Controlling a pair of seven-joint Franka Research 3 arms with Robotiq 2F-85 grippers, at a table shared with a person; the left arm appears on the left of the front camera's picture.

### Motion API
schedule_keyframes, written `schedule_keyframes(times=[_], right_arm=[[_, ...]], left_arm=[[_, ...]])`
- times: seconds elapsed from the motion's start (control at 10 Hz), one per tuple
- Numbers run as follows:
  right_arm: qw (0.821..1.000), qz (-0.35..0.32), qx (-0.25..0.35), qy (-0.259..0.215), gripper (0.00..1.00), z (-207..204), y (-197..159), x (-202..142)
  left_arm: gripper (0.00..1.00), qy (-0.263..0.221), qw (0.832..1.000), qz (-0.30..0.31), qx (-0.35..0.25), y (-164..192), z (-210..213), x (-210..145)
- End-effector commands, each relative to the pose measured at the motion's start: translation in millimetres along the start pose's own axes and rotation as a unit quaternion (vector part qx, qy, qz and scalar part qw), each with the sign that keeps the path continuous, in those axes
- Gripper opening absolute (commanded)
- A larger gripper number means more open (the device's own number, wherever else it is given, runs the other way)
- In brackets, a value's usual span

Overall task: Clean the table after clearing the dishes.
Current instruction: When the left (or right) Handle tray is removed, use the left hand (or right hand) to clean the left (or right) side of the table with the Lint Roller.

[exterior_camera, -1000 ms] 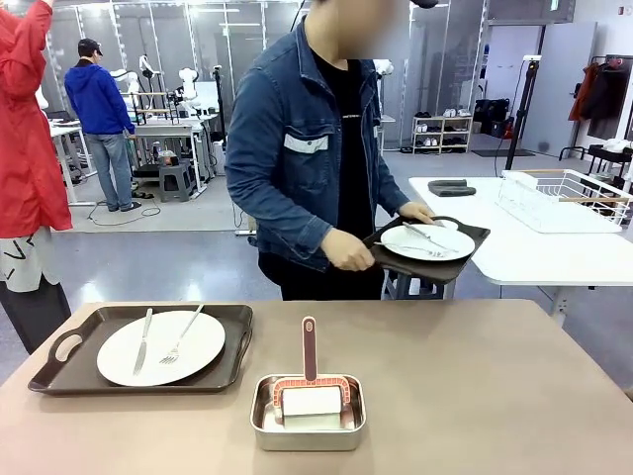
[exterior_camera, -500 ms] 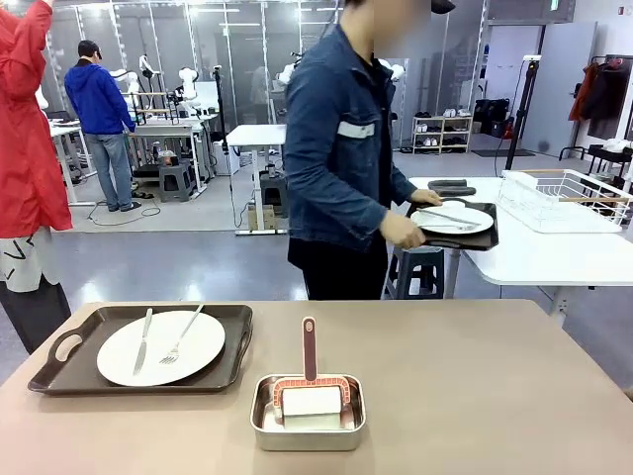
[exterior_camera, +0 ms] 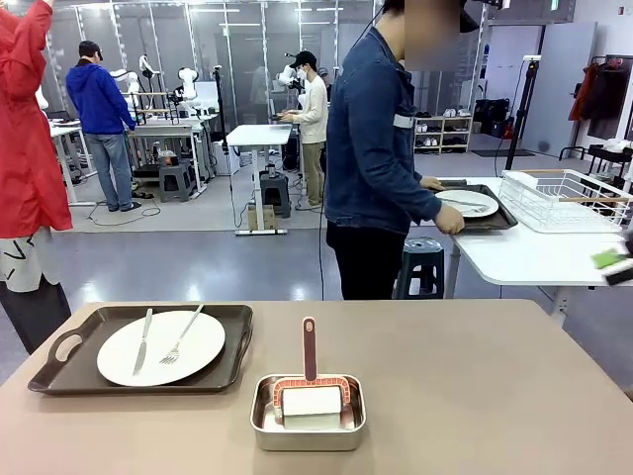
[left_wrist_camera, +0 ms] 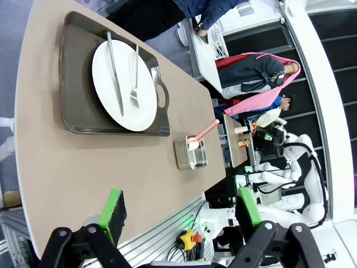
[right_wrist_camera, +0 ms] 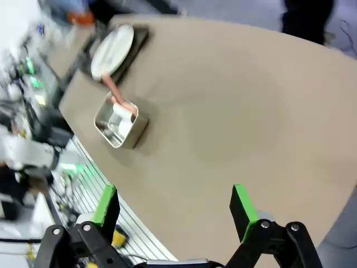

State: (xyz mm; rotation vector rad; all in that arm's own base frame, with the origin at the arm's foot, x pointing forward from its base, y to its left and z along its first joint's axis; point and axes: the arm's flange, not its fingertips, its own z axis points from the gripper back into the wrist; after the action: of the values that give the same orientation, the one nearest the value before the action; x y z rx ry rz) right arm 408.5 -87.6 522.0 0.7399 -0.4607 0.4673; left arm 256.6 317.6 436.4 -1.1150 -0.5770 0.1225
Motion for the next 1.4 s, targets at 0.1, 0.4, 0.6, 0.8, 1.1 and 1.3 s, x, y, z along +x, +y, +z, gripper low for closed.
schedule_keyframes(times=[0.1,0.4,0.6,0.8,1.1,1.3], right_arm=[[0.975,0.174,-0.060,0.123,1.00,-119,81,22],[0.940,0.265,-0.083,0.196,1.00,-199,125,13],[0.941,0.269,-0.088,0.188,1.00,-207,124,8],[0.936,0.278,-0.069,0.203,1.00,-212,140,10],[0.936,0.278,-0.069,0.203,1.00,-212,140,10],[0.937,0.281,-0.066,0.197,1.00,-213,135,9]], left_arm=[[1.00,-0.004,1.000,-0.003,-0.004,-1,3,-1],[1.00,-0.004,1.000,-0.003,-0.004,-1,3,-1],[1.00,-0.004,1.000,-0.003,-0.004,-1,3,-1],[1.00,-0.004,1.000,-0.003,-0.004,-1,3,-1],[1.00,-0.004,1.000,-0.003,-0.004,-1,3,-1],[1.00,-0.004,1.000,-0.003,-0.004,-1,3,-1]])
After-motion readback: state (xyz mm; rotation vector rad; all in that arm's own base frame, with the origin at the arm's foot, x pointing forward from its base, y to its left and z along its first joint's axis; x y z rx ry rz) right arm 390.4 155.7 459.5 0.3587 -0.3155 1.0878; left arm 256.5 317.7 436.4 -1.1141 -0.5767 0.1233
